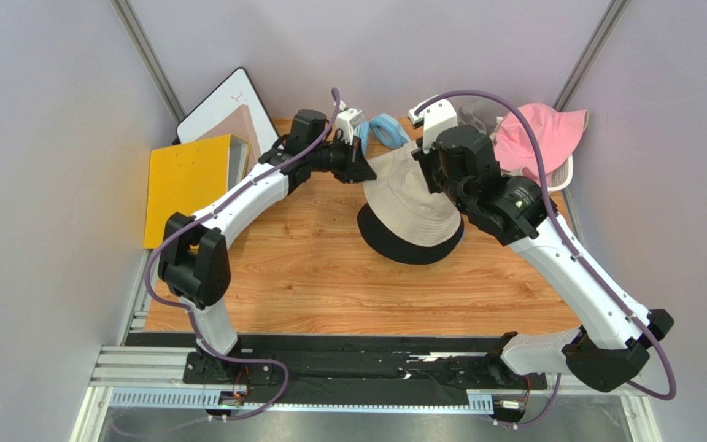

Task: Stack the hats
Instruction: Stack the hat on the hat.

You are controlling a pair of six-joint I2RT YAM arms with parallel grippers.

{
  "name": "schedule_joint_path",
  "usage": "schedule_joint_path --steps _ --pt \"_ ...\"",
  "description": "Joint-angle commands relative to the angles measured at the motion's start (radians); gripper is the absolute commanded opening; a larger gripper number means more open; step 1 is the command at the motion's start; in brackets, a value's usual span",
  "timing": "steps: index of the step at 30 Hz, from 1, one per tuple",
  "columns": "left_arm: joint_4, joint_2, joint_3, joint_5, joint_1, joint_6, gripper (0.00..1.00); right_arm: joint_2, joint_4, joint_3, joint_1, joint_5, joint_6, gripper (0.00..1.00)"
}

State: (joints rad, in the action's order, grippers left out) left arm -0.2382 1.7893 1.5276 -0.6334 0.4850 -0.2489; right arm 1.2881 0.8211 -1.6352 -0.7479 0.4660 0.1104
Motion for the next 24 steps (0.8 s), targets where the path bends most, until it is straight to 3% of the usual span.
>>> schedule_joint_path --steps 1,2,3,5,6,8,21,24 --pt "0.085 -0.080 -0.055 -0.040 -0.011 0.014 0.00 0.011 -0.050 -0.006 0.041 -0.062 -0.049 0.04" --pt "0.097 -0.088 -0.085 -0.037 -0.011 0.013 0.00 0.008 -0.050 0.000 0.048 -0.079 -0.057 0.09" --pt "0.108 -0.103 -0.096 -0.035 -0.011 0.016 0.00 0.004 -0.051 0.018 0.053 -0.107 -0.064 0.19" --pt "0.114 -0.120 -0.125 -0.035 -0.011 0.023 0.00 -0.024 -0.050 0.043 0.061 -0.127 -0.083 0.42" --pt "0.117 -0.126 -0.135 -0.032 -0.011 0.029 0.00 -0.035 -0.050 0.061 0.062 -0.144 -0.089 0.60" --pt "0.129 -0.136 -0.167 -0.032 -0.011 0.034 0.00 -0.070 -0.056 0.113 0.065 -0.161 -0.104 0.68" --pt "0.318 -0.203 -0.356 -0.048 -0.011 -0.053 0.00 -0.396 -0.155 0.478 0.015 -0.352 -0.316 0.73" --pt "0.349 -0.208 -0.383 -0.058 -0.011 -0.070 0.00 -0.397 -0.177 0.544 -0.008 -0.340 -0.340 0.75"
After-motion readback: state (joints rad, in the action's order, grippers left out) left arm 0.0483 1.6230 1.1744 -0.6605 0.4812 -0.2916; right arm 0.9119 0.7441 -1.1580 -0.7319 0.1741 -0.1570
